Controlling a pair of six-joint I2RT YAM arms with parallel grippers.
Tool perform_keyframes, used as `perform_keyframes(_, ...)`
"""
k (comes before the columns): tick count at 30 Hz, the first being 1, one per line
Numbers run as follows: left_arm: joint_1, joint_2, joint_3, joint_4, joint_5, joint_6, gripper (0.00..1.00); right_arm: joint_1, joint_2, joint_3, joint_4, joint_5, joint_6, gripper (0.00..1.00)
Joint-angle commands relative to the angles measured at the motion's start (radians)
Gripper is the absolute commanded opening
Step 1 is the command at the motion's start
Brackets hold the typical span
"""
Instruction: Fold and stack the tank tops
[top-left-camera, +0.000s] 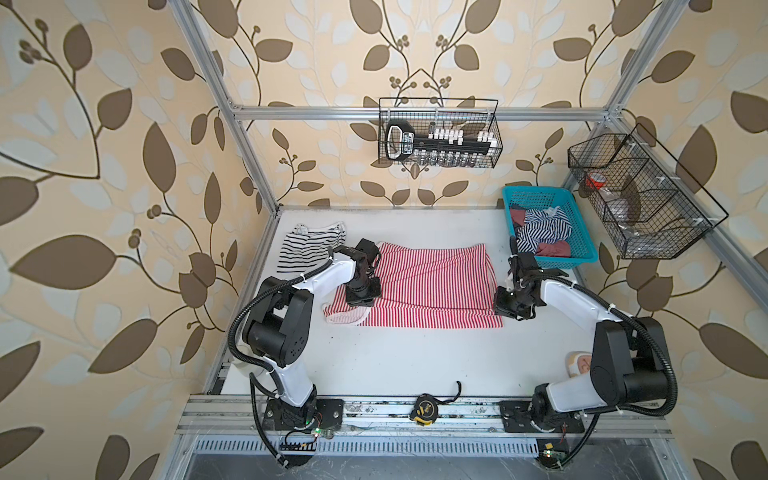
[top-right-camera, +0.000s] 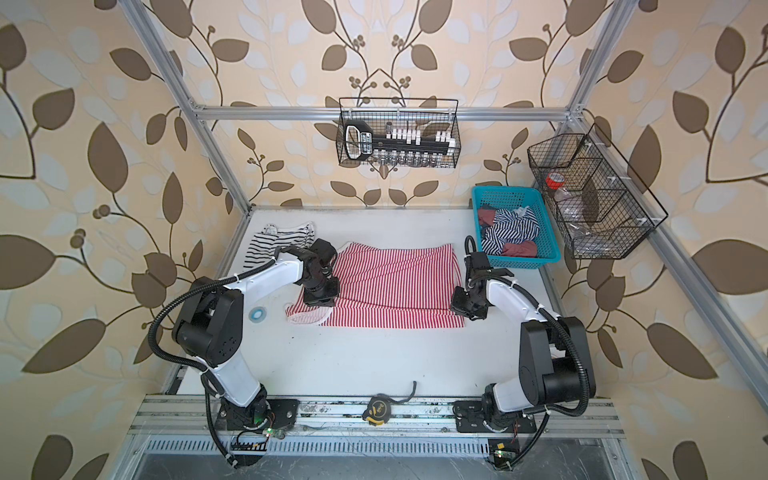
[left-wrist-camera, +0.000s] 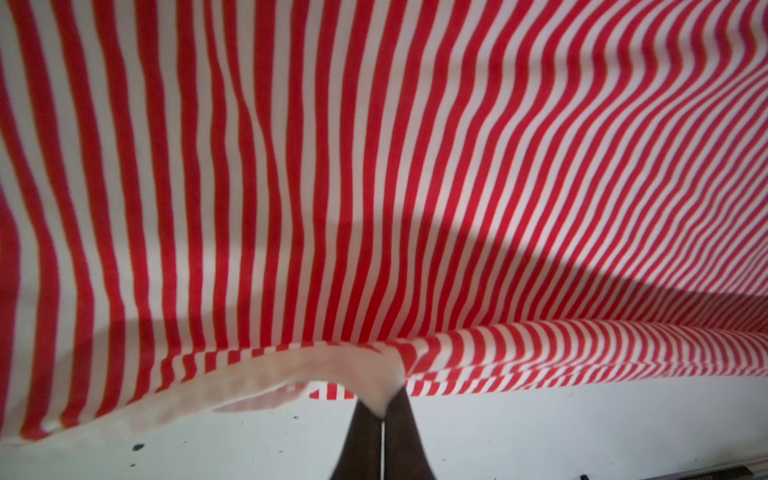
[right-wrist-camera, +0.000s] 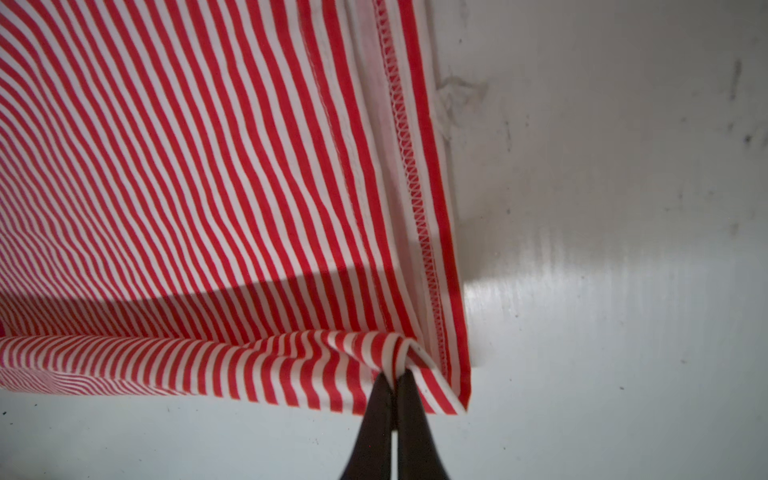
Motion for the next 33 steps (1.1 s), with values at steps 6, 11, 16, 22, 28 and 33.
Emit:
perform_keyframes(6, 0.02, 0.035, 0.074, -0.039, -0.012, 0.038, 0.0, -0.016, 0.037, 0.057, -0.012, -0.002, -0.031, 0.0)
perform_keyframes(11, 0.033, 0.062, 0.096, -0.042, -0.013, 0.055, 0.0, -0.021, 0.073, 0.076, -0.007, -0.008, -0.038, 0.0)
perform_keyframes(16, 0.038, 0.104, 0.128, -0.046, -0.009, 0.067, 0.0, -0.027, 0.116, 0.099, -0.009, -0.01, -0.049, 0.0)
perform_keyframes(22, 0.044, 0.145, 0.15, -0.04, -0.006, 0.073, 0.0, -0.034, 0.146, 0.119, -0.004, -0.011, -0.053, 0.0)
perform_keyframes(28, 0.053, 0.17, 0.17, -0.037, -0.009, 0.074, 0.0, -0.049, 0.174, 0.125, 0.004, -0.017, -0.057, 0.0)
perform_keyframes(33, 0.053, 0.191, 0.194, -0.034, -0.001, 0.069, 0.0, -0.057, 0.194, 0.141, 0.01, -0.023, -0.059, 0.06)
